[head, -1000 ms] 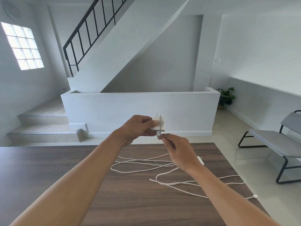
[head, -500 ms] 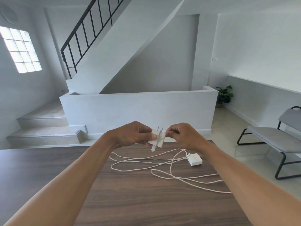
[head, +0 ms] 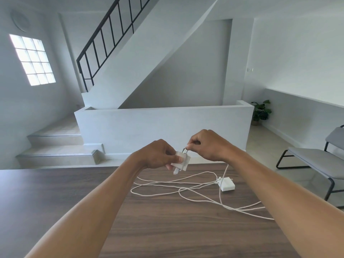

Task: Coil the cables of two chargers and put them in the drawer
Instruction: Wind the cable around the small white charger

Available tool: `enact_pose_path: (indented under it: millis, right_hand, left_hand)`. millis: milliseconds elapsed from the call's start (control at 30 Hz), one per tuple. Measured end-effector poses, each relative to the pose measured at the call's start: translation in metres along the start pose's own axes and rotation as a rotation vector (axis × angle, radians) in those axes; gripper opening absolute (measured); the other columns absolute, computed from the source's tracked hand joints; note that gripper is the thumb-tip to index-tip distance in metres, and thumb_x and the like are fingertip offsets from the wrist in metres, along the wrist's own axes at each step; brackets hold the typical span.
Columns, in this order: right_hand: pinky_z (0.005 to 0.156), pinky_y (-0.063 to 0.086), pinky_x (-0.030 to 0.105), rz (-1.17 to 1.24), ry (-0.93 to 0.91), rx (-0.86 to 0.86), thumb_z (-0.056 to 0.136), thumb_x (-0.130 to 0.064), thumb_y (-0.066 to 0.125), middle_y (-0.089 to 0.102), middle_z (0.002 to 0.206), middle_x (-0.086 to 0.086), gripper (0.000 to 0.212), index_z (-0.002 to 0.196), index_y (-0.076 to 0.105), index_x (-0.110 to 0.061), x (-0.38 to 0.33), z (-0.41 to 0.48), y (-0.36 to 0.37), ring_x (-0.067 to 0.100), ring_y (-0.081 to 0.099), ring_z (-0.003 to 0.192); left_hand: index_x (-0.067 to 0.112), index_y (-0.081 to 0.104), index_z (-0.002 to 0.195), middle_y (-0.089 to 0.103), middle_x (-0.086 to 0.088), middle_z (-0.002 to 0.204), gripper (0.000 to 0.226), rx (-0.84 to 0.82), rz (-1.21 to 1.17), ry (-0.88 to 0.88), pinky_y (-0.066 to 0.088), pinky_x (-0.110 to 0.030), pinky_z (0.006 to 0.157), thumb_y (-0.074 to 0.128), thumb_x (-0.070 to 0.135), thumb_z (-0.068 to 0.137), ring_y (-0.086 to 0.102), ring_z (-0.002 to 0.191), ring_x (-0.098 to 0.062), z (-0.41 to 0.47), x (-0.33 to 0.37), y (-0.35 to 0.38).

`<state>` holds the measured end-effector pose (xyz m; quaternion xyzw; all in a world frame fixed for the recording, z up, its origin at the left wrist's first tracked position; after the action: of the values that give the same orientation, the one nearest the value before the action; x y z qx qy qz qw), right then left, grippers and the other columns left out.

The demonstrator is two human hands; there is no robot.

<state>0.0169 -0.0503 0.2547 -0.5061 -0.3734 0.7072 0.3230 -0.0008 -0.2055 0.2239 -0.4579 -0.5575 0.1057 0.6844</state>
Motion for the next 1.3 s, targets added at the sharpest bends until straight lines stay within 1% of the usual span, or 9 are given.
enact_pose_path:
  millis: [100,233,300,433,533,667,967,1200,1300]
  right_hand:
    - [0.069,0.049,0.031,-0.003,0.003,0.068,0.092,-0.028,0.055,0.067,0.074,-0.009,0.02,0.09,0.074,-0.021,-0.004,-0.005,-0.003,0.015,0.062,0.075]
    - [0.075,0.052,0.035,0.031,-0.021,0.19,0.095,-0.025,0.048,0.071,0.087,-0.001,0.027,0.104,0.073,-0.02,-0.012,-0.015,0.0,0.02,0.063,0.079]
    - [0.071,0.052,0.036,0.034,-0.035,0.254,0.096,-0.026,0.046,0.07,0.08,-0.001,0.028,0.103,0.072,-0.019,-0.014,-0.021,0.003,0.021,0.062,0.075]
    - [0.061,0.041,0.029,0.102,-0.078,0.382,0.098,-0.025,0.047,0.054,0.062,-0.015,0.027,0.107,0.071,-0.022,-0.016,-0.035,0.013,0.01,0.051,0.061]
    - [0.061,0.034,0.02,0.19,-0.086,0.46,0.097,-0.022,0.05,0.049,0.063,-0.02,0.026,0.114,0.07,-0.021,-0.014,-0.045,0.024,-0.001,0.046,0.057]
    - [0.057,0.033,0.009,0.359,-0.053,0.534,0.097,-0.018,0.051,0.053,0.064,-0.022,0.024,0.112,0.071,-0.018,-0.006,-0.055,0.03,-0.005,0.052,0.06]
    - [0.055,0.033,0.011,0.459,-0.048,0.633,0.096,-0.016,0.055,0.053,0.06,-0.014,0.021,0.11,0.071,-0.02,0.002,-0.065,0.042,0.007,0.048,0.053]
    - [0.047,0.027,0.019,0.586,0.012,0.546,0.097,-0.021,0.055,0.039,0.051,-0.007,0.013,0.094,0.068,-0.024,0.028,-0.064,0.059,0.008,0.031,0.046]
    - [0.044,0.028,0.016,0.579,0.036,0.472,0.096,-0.024,0.056,0.044,0.051,-0.008,0.013,0.088,0.067,-0.024,0.035,-0.056,0.059,0.007,0.035,0.042]
  left_hand:
    - [-0.001,0.071,0.085,0.076,-0.014,0.078,0.036,0.114,-0.17,-0.043,0.054,-0.046,0.091,0.069,0.035,0.084,0.071,0.073,-0.019,0.003,-0.002,0.002]
    - [-0.002,0.065,0.08,0.073,-0.018,0.081,0.029,0.237,-0.447,-0.106,0.059,-0.041,0.085,0.071,0.026,0.087,0.073,0.076,-0.028,0.008,-0.002,0.003]
    - [0.0,0.065,0.077,0.07,-0.013,0.074,0.026,0.247,-0.524,-0.13,0.06,-0.04,0.082,0.069,0.022,0.09,0.073,0.073,-0.026,0.009,0.0,0.004]
    - [-0.008,0.07,0.097,0.073,-0.015,0.081,0.033,0.252,-0.675,-0.182,0.059,-0.043,0.085,0.067,0.025,0.091,0.073,0.077,-0.028,0.015,-0.006,0.007]
    - [-0.01,0.067,0.103,0.072,-0.017,0.089,0.03,0.215,-0.806,-0.189,0.06,-0.039,0.082,0.064,0.019,0.094,0.072,0.083,-0.031,0.016,-0.006,0.009]
    - [-0.009,0.066,0.101,0.072,-0.018,0.09,0.026,0.151,-0.919,-0.182,0.062,-0.035,0.075,0.062,0.016,0.094,0.073,0.075,-0.027,0.015,-0.003,0.013]
    - [0.0,0.066,0.115,0.07,-0.019,0.116,0.03,0.068,-1.034,-0.132,0.055,-0.041,0.095,0.056,0.021,0.098,0.067,0.105,-0.033,0.02,0.007,0.016]
    - [0.004,0.067,0.101,0.075,-0.008,0.093,0.02,0.048,-1.001,-0.093,0.056,-0.036,0.09,0.054,0.02,0.097,0.073,0.082,-0.021,0.019,0.014,0.019]
    - [0.004,0.067,0.102,0.071,-0.006,0.096,0.024,0.05,-0.835,-0.062,0.051,-0.036,0.099,0.059,0.025,0.095,0.069,0.09,-0.017,0.017,0.011,0.019]
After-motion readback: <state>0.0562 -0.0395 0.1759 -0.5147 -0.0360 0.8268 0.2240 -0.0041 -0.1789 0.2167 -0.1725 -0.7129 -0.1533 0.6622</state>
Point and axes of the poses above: each hand's wrist, its own z-axis towards the middle knuckle, its own y-axis out of the palm, x = y × z, the point moved 6 cm from there along z, towards the middle knuckle
